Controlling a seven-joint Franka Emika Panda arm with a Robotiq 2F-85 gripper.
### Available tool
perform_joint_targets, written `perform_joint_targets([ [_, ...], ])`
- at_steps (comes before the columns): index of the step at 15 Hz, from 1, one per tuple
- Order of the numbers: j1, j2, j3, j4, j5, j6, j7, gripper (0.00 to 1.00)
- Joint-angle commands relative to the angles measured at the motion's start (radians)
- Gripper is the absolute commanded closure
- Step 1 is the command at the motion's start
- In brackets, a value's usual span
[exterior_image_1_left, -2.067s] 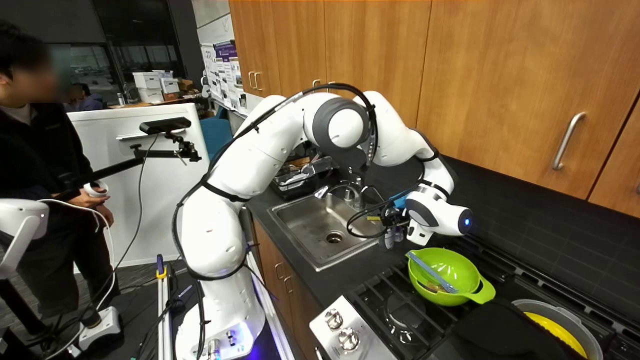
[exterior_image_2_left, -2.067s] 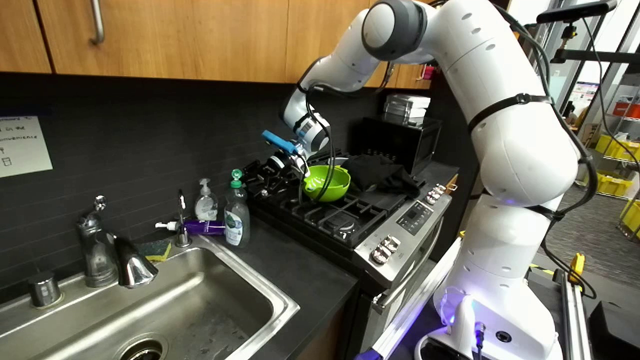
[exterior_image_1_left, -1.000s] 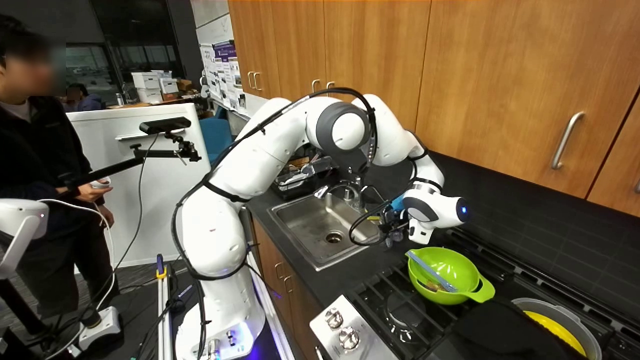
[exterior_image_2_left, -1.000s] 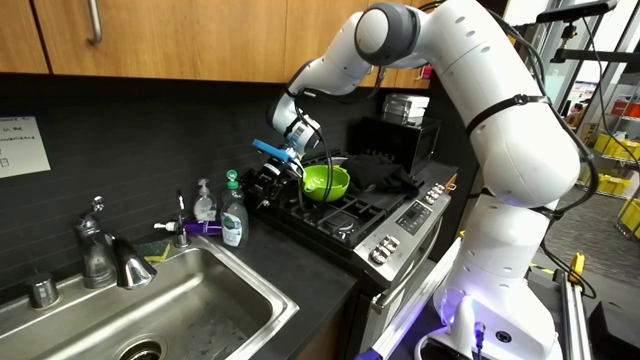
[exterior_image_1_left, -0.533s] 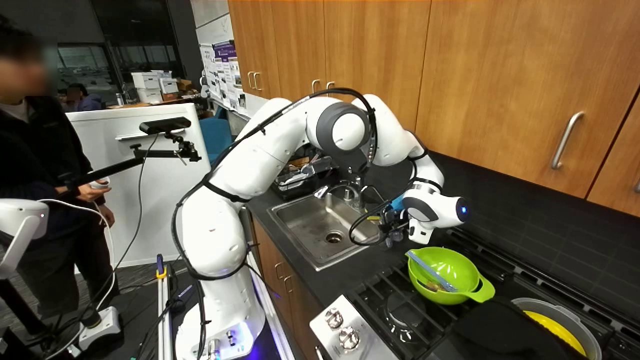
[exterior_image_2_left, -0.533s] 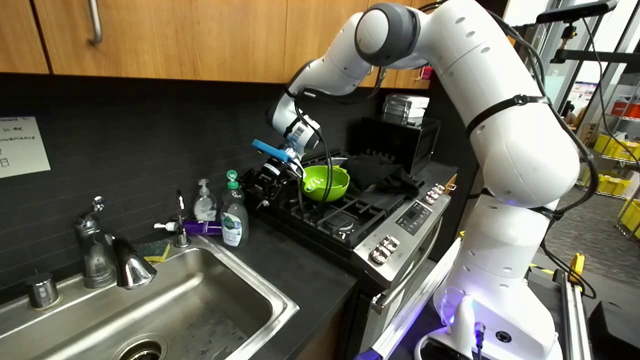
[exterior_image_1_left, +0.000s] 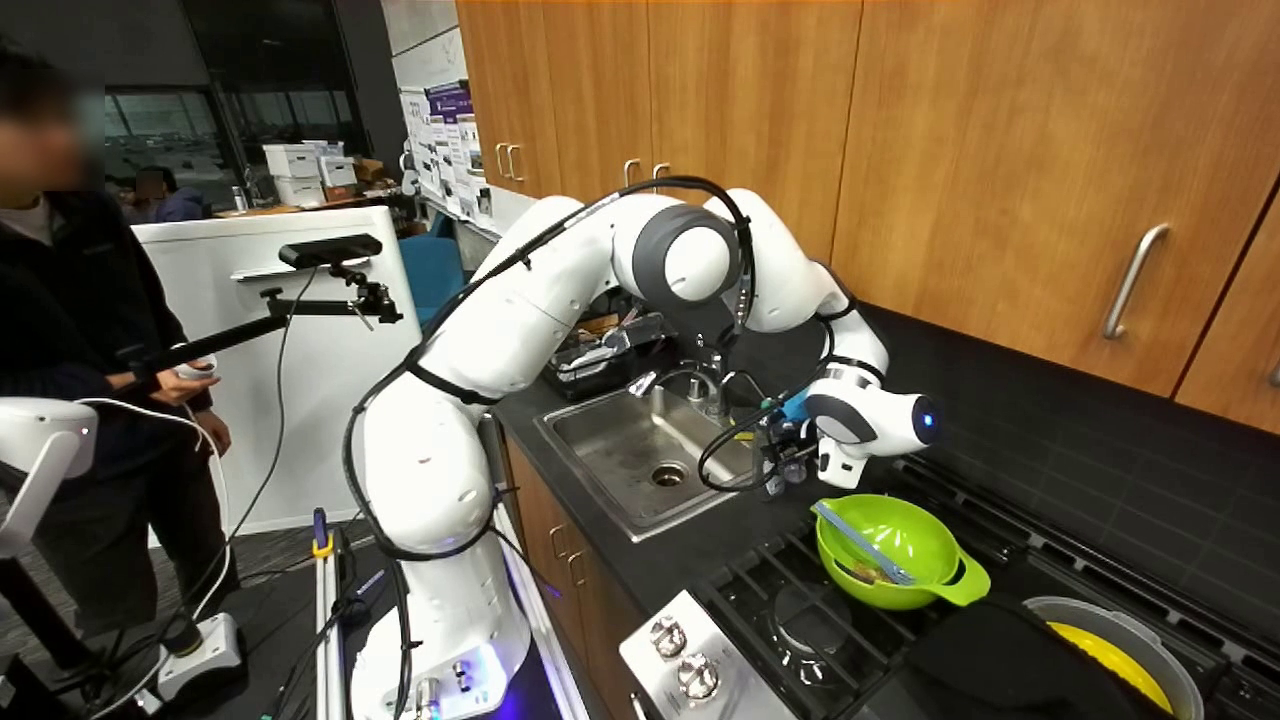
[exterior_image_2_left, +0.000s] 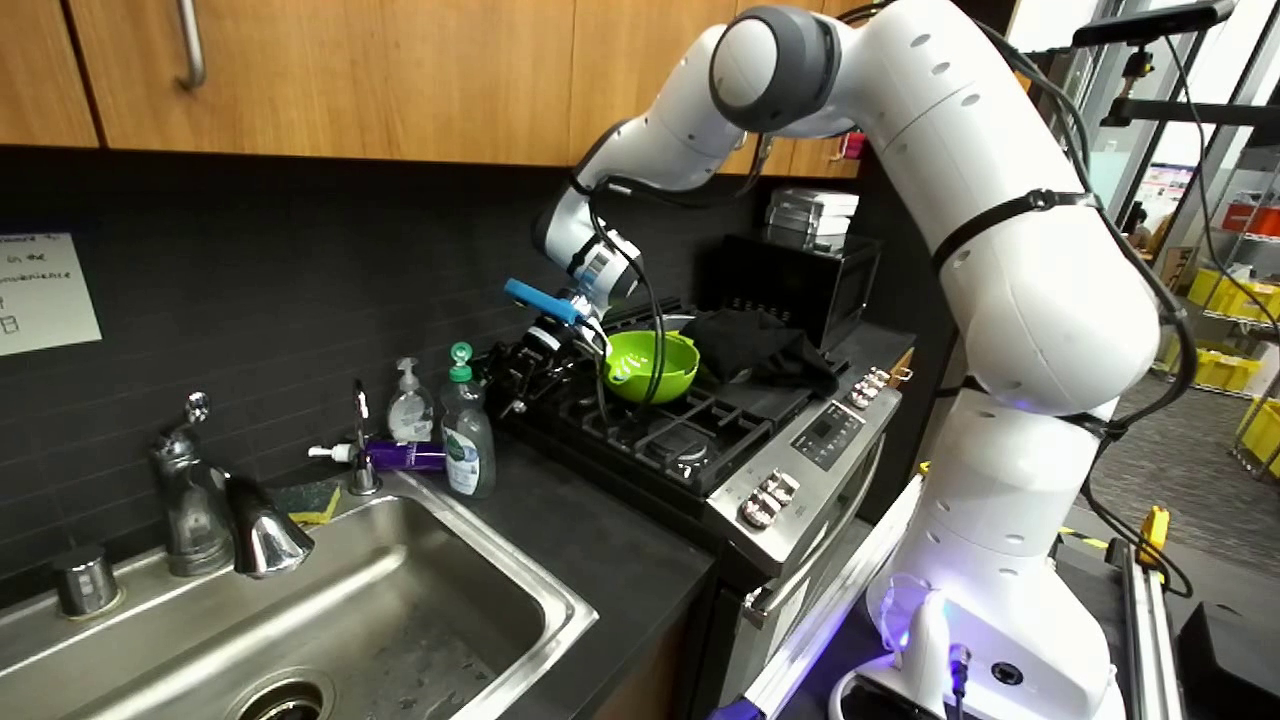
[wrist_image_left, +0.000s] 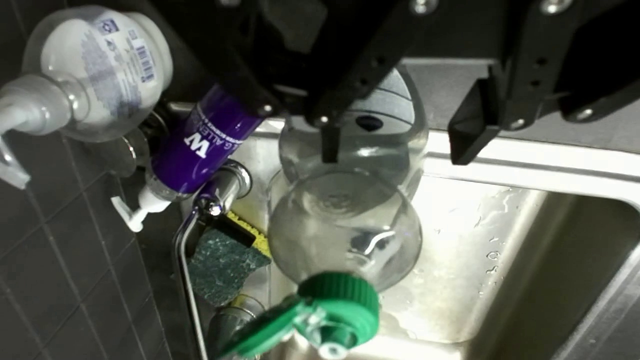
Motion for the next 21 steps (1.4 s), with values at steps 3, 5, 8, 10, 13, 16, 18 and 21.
perform_joint_targets([
  [3,0.031,0.019,0.009,0.097,-0.025,0.006,0.064,0.27],
  [5,0.022,0.011,0.007,0.083,-0.017,0.007,0.05,0.17],
  [8,0.014,0.005,0.008,0.074,-0.006,0.013,0.041,0.01],
  [10,0.012,0.001,0.009,0.07,-0.002,0.016,0.038,0.0],
  [13,0.018,0.004,0.01,0.076,-0.017,0.008,0.039,0.0],
  [16,0.033,-0.001,0.007,0.067,-0.049,0.011,0.017,0.0],
  [18,0.031,-0.009,0.011,0.056,-0.038,0.026,-0.009,0.0],
  [21,0.018,-0.021,0.025,0.036,0.013,0.059,-0.086,0.0],
])
